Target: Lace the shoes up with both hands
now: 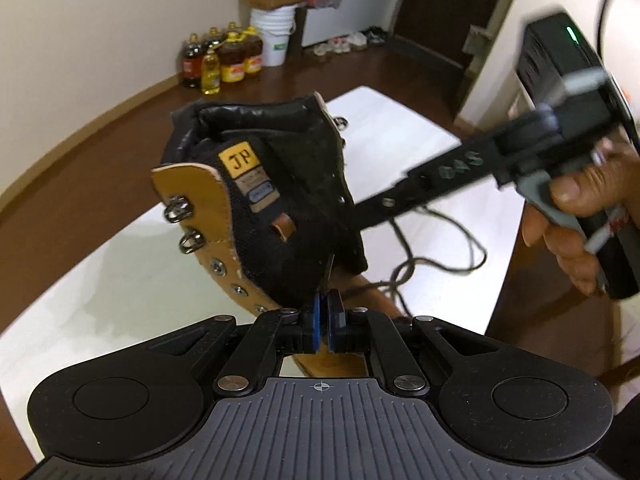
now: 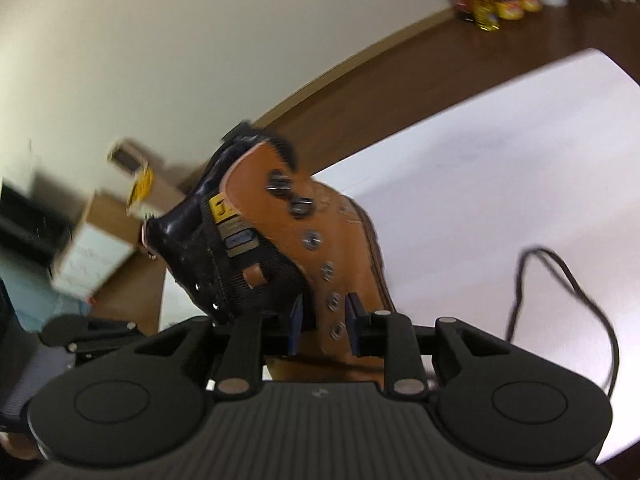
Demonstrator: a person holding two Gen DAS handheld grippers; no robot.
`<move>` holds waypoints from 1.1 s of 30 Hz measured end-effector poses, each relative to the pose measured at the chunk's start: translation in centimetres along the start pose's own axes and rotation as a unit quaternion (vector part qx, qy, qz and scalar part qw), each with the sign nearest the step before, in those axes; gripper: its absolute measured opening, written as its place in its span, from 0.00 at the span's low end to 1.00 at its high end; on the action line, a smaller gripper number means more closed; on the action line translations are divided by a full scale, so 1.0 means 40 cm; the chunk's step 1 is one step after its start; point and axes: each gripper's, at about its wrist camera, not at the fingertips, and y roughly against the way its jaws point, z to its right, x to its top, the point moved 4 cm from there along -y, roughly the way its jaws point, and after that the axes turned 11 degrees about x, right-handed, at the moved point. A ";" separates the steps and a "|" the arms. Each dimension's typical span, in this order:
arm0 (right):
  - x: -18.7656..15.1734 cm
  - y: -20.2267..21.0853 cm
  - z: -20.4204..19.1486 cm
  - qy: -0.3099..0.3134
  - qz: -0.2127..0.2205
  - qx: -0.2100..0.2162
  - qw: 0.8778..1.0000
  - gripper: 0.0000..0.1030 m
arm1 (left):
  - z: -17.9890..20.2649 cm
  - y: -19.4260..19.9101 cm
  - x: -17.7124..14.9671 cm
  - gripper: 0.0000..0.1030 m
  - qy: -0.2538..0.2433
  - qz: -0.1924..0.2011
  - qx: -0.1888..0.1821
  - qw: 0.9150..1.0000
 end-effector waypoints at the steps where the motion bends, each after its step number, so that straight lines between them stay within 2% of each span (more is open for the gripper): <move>1: 0.007 -0.010 0.004 0.001 -0.008 -0.005 1.000 0.25 | 0.010 -0.008 -0.001 0.04 -0.011 -0.002 0.004 1.000; 2: 0.012 -0.011 0.014 -0.006 -0.013 0.000 1.000 0.23 | 0.014 -0.011 -0.002 0.04 -0.015 -0.004 0.004 1.000; 4: 0.018 -0.007 0.032 -0.022 -0.022 0.025 0.999 0.12 | 0.031 -0.026 0.001 0.04 -0.023 -0.007 -0.004 1.000; 8: 0.026 0.002 0.065 -0.021 -0.039 0.064 0.997 0.08 | 0.044 -0.043 0.014 0.04 -0.026 -0.005 -0.005 1.000; 14: 0.039 0.010 0.117 -0.036 -0.056 0.118 0.991 0.08 | 0.060 -0.079 0.033 0.04 -0.044 -0.018 -0.005 0.999; 21: 0.036 0.031 0.127 -0.037 -0.056 0.132 0.989 0.08 | 0.072 -0.104 0.053 0.04 -0.059 -0.032 -0.010 0.998; 28: 0.031 0.002 0.127 -0.044 -0.055 0.142 0.987 0.09 | 0.084 -0.126 0.073 0.04 -0.062 -0.041 -0.012 0.997; 31: 0.027 0.011 0.137 -0.069 -0.045 0.156 0.984 0.10 | 0.086 -0.132 0.080 0.04 -0.053 -0.045 -0.004 0.998; 33: 0.014 0.035 0.169 -0.123 -0.018 0.169 0.978 0.17 | 0.086 -0.135 0.082 0.04 -0.045 -0.051 -0.001 0.998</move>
